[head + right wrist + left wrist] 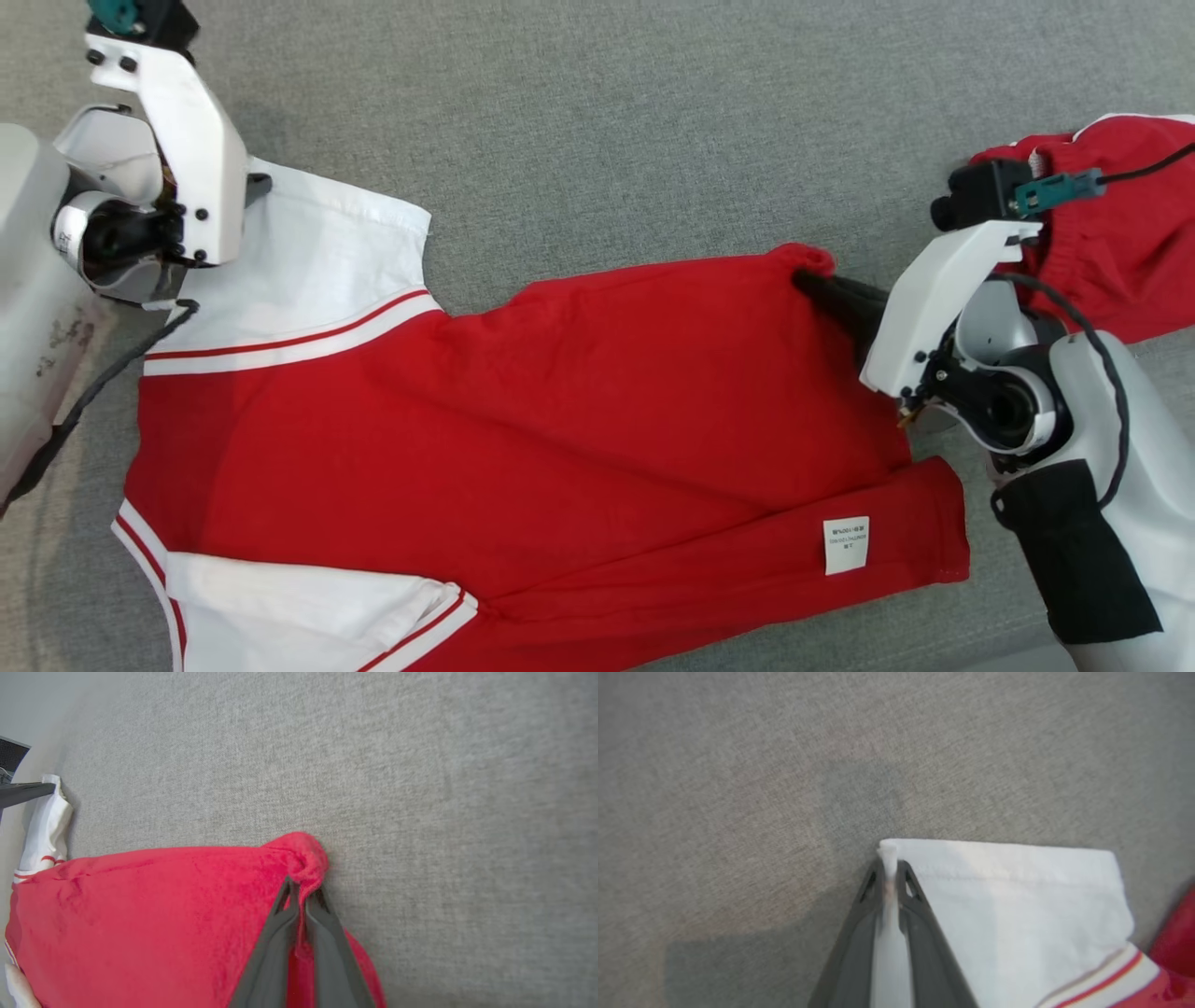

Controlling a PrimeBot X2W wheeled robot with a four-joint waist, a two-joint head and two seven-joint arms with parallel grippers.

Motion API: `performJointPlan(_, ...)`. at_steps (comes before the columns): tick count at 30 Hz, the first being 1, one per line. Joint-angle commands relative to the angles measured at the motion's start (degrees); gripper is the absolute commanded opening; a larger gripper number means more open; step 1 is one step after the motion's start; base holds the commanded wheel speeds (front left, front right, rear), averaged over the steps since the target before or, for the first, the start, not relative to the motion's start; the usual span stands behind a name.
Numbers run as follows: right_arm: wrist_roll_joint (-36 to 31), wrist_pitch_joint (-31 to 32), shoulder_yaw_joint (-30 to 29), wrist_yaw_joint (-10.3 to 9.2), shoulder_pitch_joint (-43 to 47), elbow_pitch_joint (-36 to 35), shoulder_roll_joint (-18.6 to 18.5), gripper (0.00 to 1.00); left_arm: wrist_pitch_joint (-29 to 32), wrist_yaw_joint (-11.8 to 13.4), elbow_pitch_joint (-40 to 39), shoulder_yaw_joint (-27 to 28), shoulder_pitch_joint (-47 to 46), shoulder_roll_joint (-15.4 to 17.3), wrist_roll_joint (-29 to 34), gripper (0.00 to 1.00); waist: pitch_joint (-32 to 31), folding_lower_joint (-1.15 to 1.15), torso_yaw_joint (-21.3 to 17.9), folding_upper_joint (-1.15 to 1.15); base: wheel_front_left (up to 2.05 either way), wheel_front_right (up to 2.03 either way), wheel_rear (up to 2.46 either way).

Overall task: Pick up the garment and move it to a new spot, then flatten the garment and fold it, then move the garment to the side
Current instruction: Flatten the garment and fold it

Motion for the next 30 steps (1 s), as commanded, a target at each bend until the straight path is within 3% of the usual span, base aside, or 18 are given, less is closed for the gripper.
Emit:
performJointPlan(1, 0.49, -0.07, 1.24, 0.04, 0.86, 0.96, 0.14, 0.00, 0.74, -0.06, -0.04, -0.83, 1.03, -0.15, -0.65, 0.00, -0.57, 0.00, 0.26, 0.00, 0.00, 0.00, 0.00)
performJointPlan(14, 2.27, -8.47, -0.50, 0.04, 3.14, 3.34, -3.80, 0.00, -4.16, -0.07, -1.30, -1.98, 3.01, -0.03, -4.81, 0.00, -8.07, 0.00, 3.14, 0.00, 0.00, 0.00, 0.00)
performJointPlan(19, 2.79, -9.04, -0.73, 0.04, 4.94, 4.78, -4.77, 0.00, -4.85, -0.07, -2.66, -2.64, 5.18, 0.18, -7.16, 0.00, -11.77, 0.00, 4.25, 0.00, 0.00, 0.00, 0.00)
performJointPlan(25, 3.99, -6.88, 0.74, 0.04, 7.14, 4.67, -6.69, 0.00, -1.95, -0.07, -4.81, -3.82, 7.72, 0.86, -10.72, 0.00, -15.84, 0.00, 5.35, 0.00, 0.00, 0.00, 0.00)
performJointPlan(30, 4.76, -4.38, 1.42, 0.05, 8.71, 4.93, -8.66, 0.00, 4.63, -0.07, -6.23, -4.48, 9.74, 1.61, -14.94, 0.00, -19.23, 0.00, 6.22, 0.00, 0.00, 0.00, 0.00)
